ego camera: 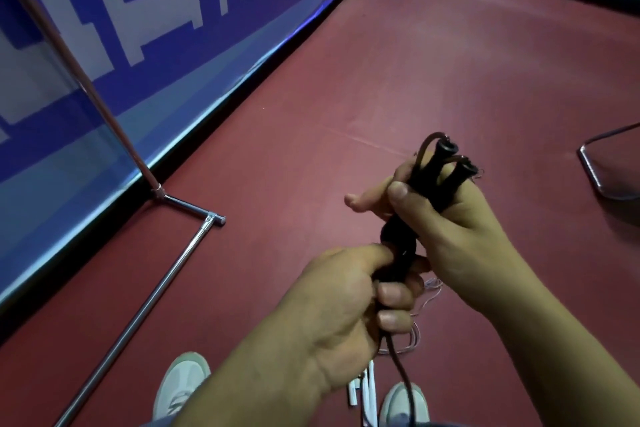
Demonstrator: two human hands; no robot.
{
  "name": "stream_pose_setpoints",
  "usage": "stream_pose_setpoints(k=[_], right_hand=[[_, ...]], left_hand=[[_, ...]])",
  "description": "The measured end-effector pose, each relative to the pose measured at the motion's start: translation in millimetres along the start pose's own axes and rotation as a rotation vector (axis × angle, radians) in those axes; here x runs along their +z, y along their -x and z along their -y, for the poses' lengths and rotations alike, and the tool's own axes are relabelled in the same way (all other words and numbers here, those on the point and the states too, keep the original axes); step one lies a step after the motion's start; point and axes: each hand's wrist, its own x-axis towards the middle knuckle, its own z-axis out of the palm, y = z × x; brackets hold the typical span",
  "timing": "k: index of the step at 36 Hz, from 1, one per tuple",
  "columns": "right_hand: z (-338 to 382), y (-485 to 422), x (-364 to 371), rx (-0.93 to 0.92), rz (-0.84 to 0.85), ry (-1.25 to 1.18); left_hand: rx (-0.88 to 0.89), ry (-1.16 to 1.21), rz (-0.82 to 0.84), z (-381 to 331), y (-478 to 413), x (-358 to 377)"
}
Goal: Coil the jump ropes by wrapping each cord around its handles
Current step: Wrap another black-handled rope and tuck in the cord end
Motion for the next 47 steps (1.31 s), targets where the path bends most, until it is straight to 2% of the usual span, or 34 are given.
stream_pose_setpoints(k=[4, 8, 11, 14, 18, 22, 27, 33, 38, 41, 44, 47], right_hand=[[-1.5, -0.7, -6.2, 0.012, 0.01, -0.011], [-5.0, 0.0, -7.4, 0.018, 0.015, 0.035], [-8.0, 0.4, -8.4, 0.052, 0.048, 0.075], [-9.4, 0.4, -10.9, 0.106, 0.071, 0.117], [-7.2, 0.5, -12.7, 0.128, 0.082, 0.144], [-7.9, 1.5, -9.1, 0.179, 0.107, 0.156], [-6.2, -0.8, -6.9, 0.175, 0.09, 0.205], [-9.0, -0.6, -0.4, 0.166, 0.039, 0.177], [-12.0, 1.2, 8.8, 0.319, 0.014, -0.143], [-14.5, 0.9, 9.9, 0.394, 0.015, -0.228], [-12.6, 2.8, 8.7, 0.452, 0.079, -0.284], [-11.6, 4.5, 8.6, 0.505, 0.149, -0.283]], left_hand=[[0.032, -0.416, 0.057, -4.5, 7.3, -9.2], [0.226, -0.947, -0.019, -6.7, 13.9, -19.1], [0.414, -1.133, -0.12, -5.4, 15.3, -21.8], [0.538, -1.14, -0.187, -1.9, 14.7, -24.5], [0.623, -1.197, -0.105, -2.3, 17.6, -26.7], [0.727, -1.3, -0.119, -2.7, 11.5, -29.7], [0.627, -1.15, -0.16, -5.3, 9.3, -25.1], [0.585, -1.091, -0.195, -7.5, 8.0, -19.2], [0.482, -0.845, -0.16, -10.7, 3.5, -24.0], [0.377, -0.71, -0.117, -14.7, 3.2, -26.9], [0.341, -0.71, -0.088, -18.7, 6.1, -28.4], [0.422, -0.825, -0.135, -20.7, 7.0, -32.7]])
